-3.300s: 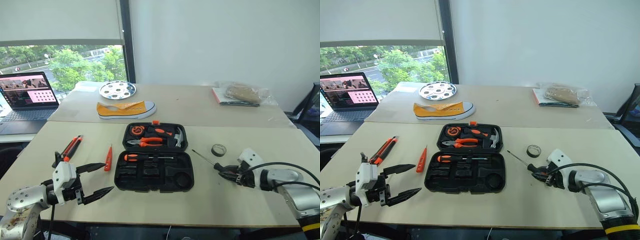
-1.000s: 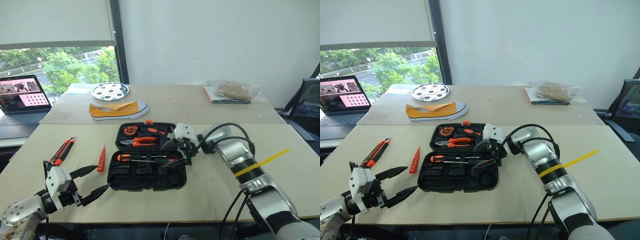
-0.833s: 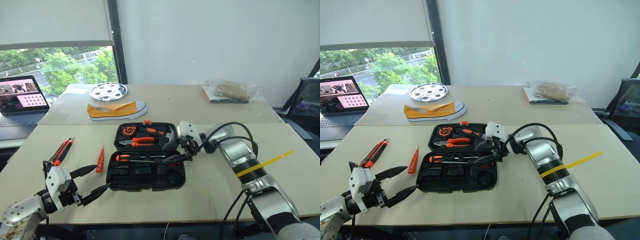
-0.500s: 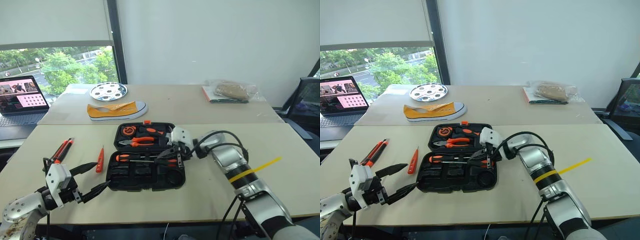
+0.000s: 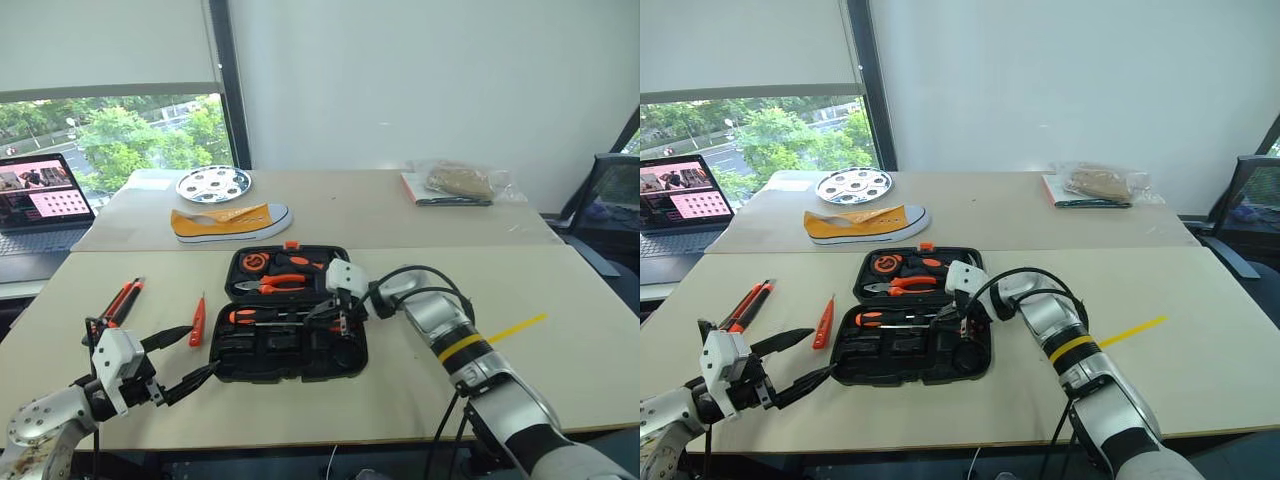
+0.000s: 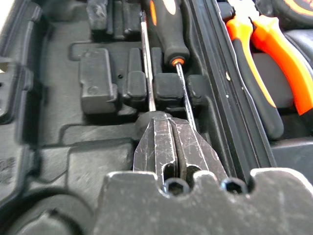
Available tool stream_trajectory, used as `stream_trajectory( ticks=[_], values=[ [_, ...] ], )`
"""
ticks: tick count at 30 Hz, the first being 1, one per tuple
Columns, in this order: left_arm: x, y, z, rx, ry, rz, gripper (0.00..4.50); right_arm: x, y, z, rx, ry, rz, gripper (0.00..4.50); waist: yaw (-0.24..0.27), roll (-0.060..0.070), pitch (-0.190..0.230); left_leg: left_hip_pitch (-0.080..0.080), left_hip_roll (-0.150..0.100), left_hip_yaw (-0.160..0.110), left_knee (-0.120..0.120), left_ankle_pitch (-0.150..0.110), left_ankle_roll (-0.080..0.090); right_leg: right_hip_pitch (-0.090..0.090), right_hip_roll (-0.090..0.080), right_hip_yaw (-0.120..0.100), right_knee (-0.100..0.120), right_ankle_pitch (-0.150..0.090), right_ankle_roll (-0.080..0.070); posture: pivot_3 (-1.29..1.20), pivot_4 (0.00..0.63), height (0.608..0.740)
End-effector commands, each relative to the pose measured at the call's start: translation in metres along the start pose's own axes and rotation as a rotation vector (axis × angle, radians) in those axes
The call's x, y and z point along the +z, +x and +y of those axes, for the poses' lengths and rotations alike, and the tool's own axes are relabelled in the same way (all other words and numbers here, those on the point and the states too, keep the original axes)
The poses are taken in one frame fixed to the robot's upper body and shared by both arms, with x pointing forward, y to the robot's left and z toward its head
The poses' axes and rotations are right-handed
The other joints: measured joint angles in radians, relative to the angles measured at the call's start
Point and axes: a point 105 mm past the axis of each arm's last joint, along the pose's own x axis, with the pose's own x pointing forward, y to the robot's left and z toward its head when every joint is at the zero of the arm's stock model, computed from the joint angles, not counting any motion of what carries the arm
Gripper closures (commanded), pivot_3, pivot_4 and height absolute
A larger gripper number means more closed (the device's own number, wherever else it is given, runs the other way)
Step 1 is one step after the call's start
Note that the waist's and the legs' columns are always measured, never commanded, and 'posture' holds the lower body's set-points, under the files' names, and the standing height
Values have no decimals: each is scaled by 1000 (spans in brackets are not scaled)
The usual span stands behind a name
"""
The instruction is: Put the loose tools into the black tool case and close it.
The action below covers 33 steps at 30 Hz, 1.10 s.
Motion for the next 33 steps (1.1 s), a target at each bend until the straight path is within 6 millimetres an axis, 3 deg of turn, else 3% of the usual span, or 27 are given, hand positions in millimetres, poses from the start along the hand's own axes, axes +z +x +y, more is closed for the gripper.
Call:
stream_trajectory(
  ticks=[1, 6, 9, 15, 20, 23, 27, 33],
  values=[
    [8, -4, 3, 25, 45, -15, 0, -4, 10, 9, 44, -9, 41, 4485, 0, 0, 0, 0, 0, 0, 0, 0, 0, 0, 0, 0, 0, 0, 0, 0, 150, 740],
    [5, -17, 6, 96, 39, -14, 0, 29, -5, 4, -14, -43, -194, 4485, -2, 0, 0, 0, 1, 0, 0, 0, -1, 0, -1, 0, 0, 0, -1, 0, 150, 740],
    [2, -33, 10, 184, 29, -17, 0, 39, -31, 9, -25, -43, -321, 3795, 3, 0, 0, -2, 3, -1, -1, -1, -2, -2, -1, -1, -1, -1, -2, 0, 150, 740],
    [-11, -83, 22, 453, -41, -15, 0, 38, -89, 30, -138, -88, -565, 1713, 16, 0, 0, -3, 2, -1, -1, -3, 0, -1, -1, -2, -5, -2, -1, 0, 150, 740],
    [-25, -136, 35, 785, -128, -31, 0, 11, -125, 47, -315, -47, -635, 48, 29, -1, 1, -1, 1, -1, -1, -5, 2, 0, -1, -2, -5, -3, 0, 0, 150, 740],
    [-33, -153, 38, 905, -193, -41, 0, -7, -139, 58, -359, 38, -657, 17, 32, -2, 1, -1, 1, -2, -1, -5, 3, 1, 0, -2, -5, -3, 0, 0, 150, 740],
    [-41, -164, 41, 992, -284, -18, 0, -15, -146, 65, -397, 39, -642, 17, 33, -3, 1, -1, 0, -2, -1, -10, 12, 2, 0, -1, -5, -3, 1, 0, 150, 740],
    [-11, -114, 58, 808, -356, -48, 0, -8, -150, 63, -432, -14, -644, 17, 38, -7, 1, 0, 0, -3, 0, -9, 10, 2, 0, -1, -2, -6, 6, 0, 150, 740]
  ],
)
